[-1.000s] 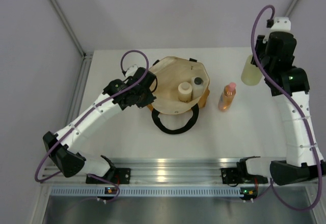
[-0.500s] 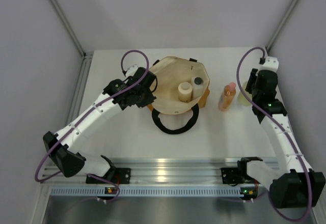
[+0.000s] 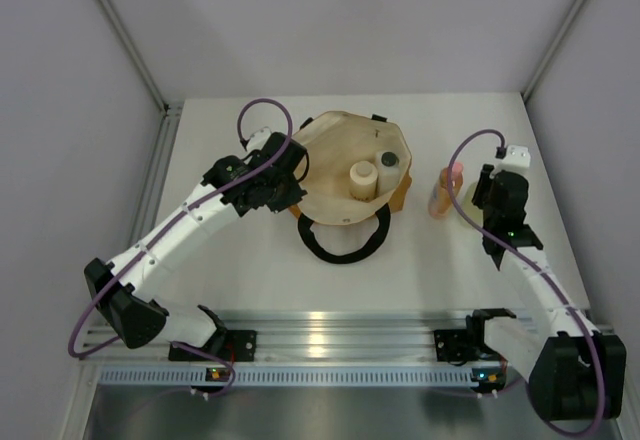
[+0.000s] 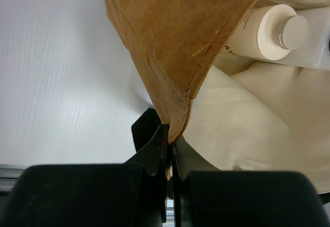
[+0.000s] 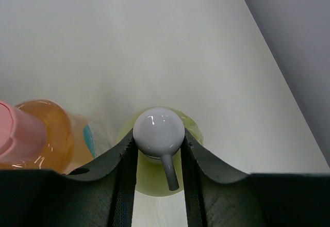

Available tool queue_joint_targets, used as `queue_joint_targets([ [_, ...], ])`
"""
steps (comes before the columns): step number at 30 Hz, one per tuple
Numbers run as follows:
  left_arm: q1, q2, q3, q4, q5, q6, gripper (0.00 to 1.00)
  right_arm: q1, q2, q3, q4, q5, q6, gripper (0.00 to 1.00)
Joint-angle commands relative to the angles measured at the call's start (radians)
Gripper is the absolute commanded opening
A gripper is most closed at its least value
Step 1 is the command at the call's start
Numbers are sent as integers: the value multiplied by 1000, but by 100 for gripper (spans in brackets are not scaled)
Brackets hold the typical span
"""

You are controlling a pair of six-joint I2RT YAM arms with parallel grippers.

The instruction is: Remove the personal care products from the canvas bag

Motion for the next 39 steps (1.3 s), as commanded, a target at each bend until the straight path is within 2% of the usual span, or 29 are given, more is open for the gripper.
queue_joint_targets([
  [1,-1,-12,-15,22,20,5,0,-20,-64,0,308,8,-4,0],
  [7,-1,-12,-9,22,18,8,0,-21,-79,-52,306,15,13,1],
  [8,-1,-12,-9,21,17,8,0,-21,-83,-60,303,18,14,5],
  [9,-3,-12,-7,22,17,8,0,-21,-93,-62,300,21,20,21],
  [11,-1,-11,-9,22,17,11,0,-20,-102,-60,280,29,19,33],
  [12,-1,-12,-9,22,17,11,0,-20,-106,-57,274,37,22,42],
  [13,-1,-11,-9,21,17,12,0,-20,-118,-55,257,53,22,59],
  [14,-1,-11,-9,21,15,12,0,-20,-127,-49,251,63,24,66],
  [15,-1,-9,-9,22,15,12,0,-21,-133,-45,245,67,20,78],
  [16,-1,-6,-9,21,17,12,0,-20,-148,-42,233,76,13,81],
  [19,-1,-2,-9,21,20,11,0,-20,-161,9,173,83,-1,85],
  [23,-3,3,-7,22,21,9,0,-21,-141,197,-2,41,51,85],
  [27,-3,3,-6,21,15,8,0,-10,-101,366,-170,-124,206,82],
  [30,-1,6,-7,22,9,9,0,52,-67,460,-243,-239,269,77],
  [32,-1,9,-9,22,0,17,0,144,-38,515,-275,-255,292,74],
  [37,-1,4,-19,21,0,18,0,432,66,650,-385,-131,289,72],
  [39,-1,1,-22,21,-3,15,0,492,103,688,-395,-109,287,70],
])
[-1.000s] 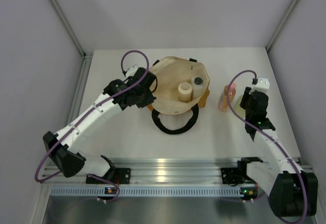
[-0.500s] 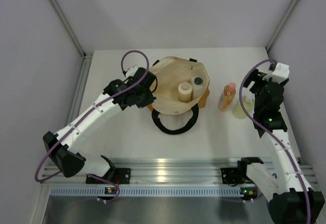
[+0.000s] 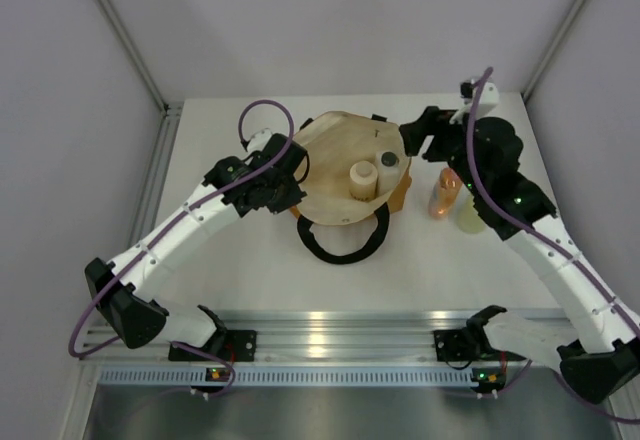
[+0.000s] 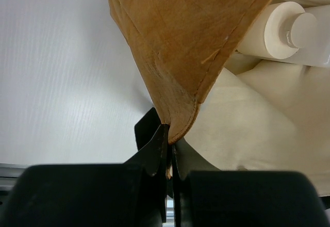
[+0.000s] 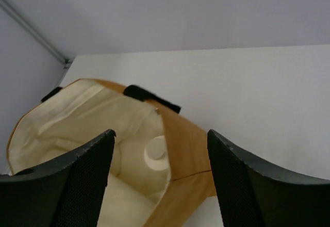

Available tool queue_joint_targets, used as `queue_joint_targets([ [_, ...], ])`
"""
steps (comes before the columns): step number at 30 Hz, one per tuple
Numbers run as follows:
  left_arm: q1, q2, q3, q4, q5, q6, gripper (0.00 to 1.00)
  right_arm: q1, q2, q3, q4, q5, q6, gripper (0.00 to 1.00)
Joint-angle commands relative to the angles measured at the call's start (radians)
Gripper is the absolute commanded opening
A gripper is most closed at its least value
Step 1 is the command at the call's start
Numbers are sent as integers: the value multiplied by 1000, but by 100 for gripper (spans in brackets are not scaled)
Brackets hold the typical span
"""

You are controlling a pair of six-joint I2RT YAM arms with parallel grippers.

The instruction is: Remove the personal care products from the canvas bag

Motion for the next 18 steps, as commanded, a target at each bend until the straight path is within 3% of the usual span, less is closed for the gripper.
queue_joint_targets([
  [1,-1,1,-15,22,1,5,0,137,51,86,-100,55,21,69],
  [10,-3,11,-7,36,35,27,0,349,215,184,-147,154,-44,64],
  [18,-3,17,26,39,30,47,0,363,393,311,-313,251,-63,62],
])
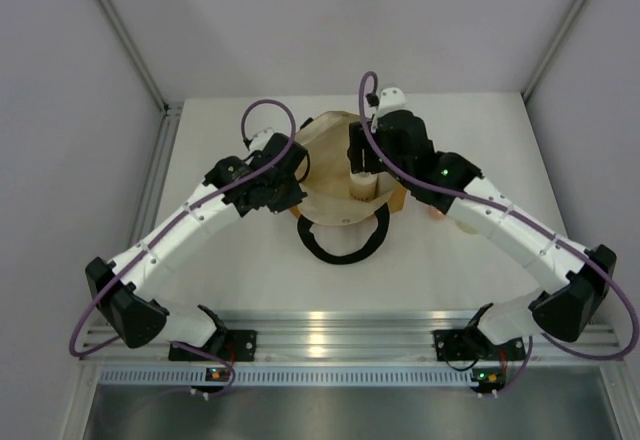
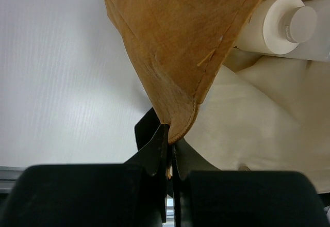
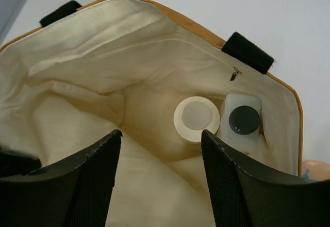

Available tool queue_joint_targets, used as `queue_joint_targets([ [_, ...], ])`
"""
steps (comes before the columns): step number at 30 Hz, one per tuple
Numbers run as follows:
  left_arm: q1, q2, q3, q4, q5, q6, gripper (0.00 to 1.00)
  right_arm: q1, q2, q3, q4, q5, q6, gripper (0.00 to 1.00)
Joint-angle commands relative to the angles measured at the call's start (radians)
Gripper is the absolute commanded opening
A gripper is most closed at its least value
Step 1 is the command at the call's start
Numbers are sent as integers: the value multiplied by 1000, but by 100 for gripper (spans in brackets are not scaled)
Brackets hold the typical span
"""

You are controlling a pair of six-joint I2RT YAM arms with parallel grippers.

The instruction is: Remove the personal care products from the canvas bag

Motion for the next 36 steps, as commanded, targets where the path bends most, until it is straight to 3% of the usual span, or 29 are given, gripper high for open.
queue_joint_targets([
  [1,-3,16,34,31,18,18,0,10,59,93,-111,92,-28,62],
  [22,-3,32,75,31,-26,21,0,-106,228,73,-111,215,-186,57],
  [36,-3,26,81,32,-54,18,0,-184,301,59,-109,171,-157,59],
])
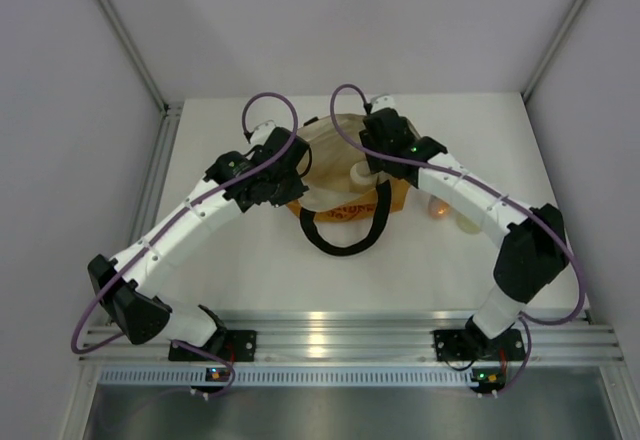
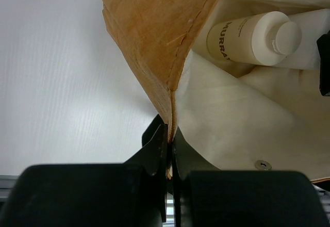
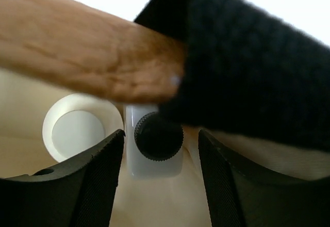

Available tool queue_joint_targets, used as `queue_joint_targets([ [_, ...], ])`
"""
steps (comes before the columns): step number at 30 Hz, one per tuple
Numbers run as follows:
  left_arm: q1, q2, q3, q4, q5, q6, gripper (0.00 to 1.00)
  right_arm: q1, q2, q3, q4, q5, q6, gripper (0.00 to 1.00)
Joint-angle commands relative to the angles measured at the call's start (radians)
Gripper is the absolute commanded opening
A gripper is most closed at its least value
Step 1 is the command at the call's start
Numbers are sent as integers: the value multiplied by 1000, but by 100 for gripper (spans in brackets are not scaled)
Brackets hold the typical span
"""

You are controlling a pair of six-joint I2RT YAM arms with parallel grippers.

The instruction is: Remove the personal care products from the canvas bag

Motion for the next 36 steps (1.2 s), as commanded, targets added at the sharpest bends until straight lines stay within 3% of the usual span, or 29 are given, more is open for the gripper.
queue_joint_targets([
  [1,-3,-2,24,33,-19,-7,0,-38,18,11,-12,-33,23,59],
  [11,-3,-2,22,37,-22,-7,0,-87,55,-26,-11,-185,40,60],
  [21,-3,-10,16,34,-20,-5,0,-97,101,-103,15,-218,54,61],
  [24,-3,-13,13,34,-19,-7,0,-97,96,-115,35,-223,59,49],
  [28,-3,-13,10,36,-17,-7,0,-95,87,-111,54,-223,57,24],
  [32,-3,-13,7,36,-15,-10,0,-95,61,-86,57,-228,56,12],
  [34,-3,-16,5,34,-17,-11,0,-97,40,-69,55,-228,54,0],
  [36,-3,-15,4,34,-15,-11,0,-97,11,-58,55,-228,51,0],
])
